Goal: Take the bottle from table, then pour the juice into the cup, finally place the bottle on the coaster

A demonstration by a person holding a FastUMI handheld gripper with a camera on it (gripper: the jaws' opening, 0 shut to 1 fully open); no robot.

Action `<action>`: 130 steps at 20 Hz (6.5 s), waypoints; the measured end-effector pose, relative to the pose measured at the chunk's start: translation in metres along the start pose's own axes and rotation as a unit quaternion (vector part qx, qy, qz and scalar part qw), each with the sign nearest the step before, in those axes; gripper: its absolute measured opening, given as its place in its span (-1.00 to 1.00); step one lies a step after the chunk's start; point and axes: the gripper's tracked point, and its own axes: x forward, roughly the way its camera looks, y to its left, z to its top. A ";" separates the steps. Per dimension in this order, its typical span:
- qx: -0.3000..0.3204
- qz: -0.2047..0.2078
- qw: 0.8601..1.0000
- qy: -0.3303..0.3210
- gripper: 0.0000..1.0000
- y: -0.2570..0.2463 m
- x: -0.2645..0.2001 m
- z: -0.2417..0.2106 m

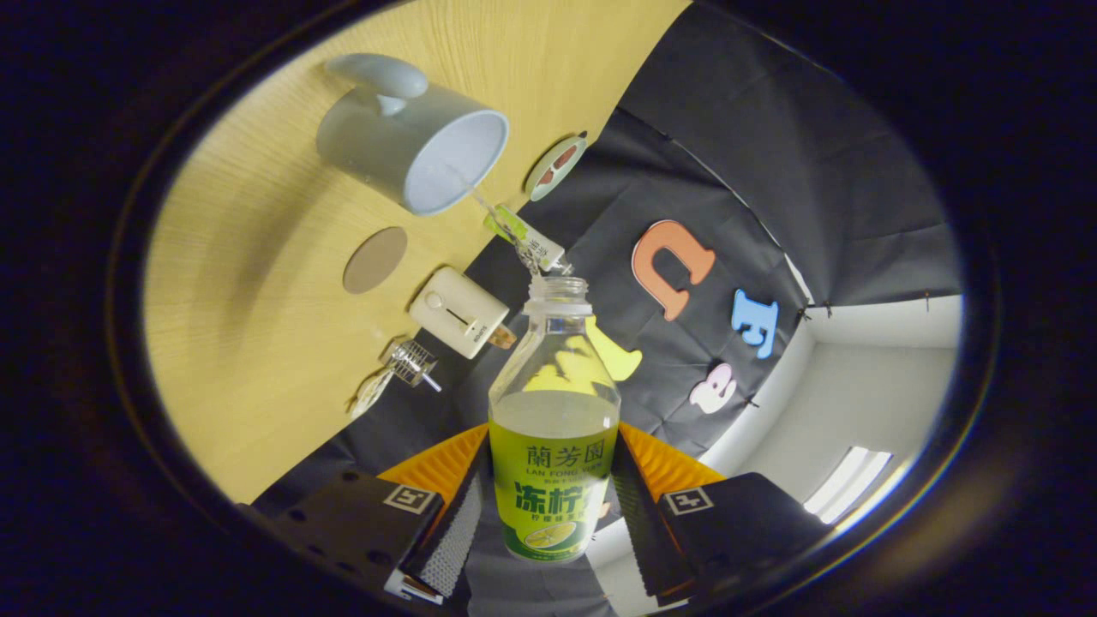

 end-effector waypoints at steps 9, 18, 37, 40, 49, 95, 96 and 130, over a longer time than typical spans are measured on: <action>-0.023 -0.011 1.000 -0.003 0.63 -0.009 0.000 0.002; -0.037 -0.028 0.999 0.000 0.63 -0.019 0.009 -0.002; 0.111 -0.003 0.992 0.056 0.63 -0.011 0.024 -0.031; 0.205 0.027 0.975 0.075 0.64 0.008 0.031 -0.027; 0.491 0.112 0.860 0.084 0.64 0.046 0.051 -0.021; 0.891 0.245 0.375 0.079 0.69 0.142 0.135 0.098; 0.888 0.245 0.380 0.078 0.69 0.142 0.132 0.099; 0.873 0.158 0.457 0.066 1.00 -0.011 -0.163 -0.107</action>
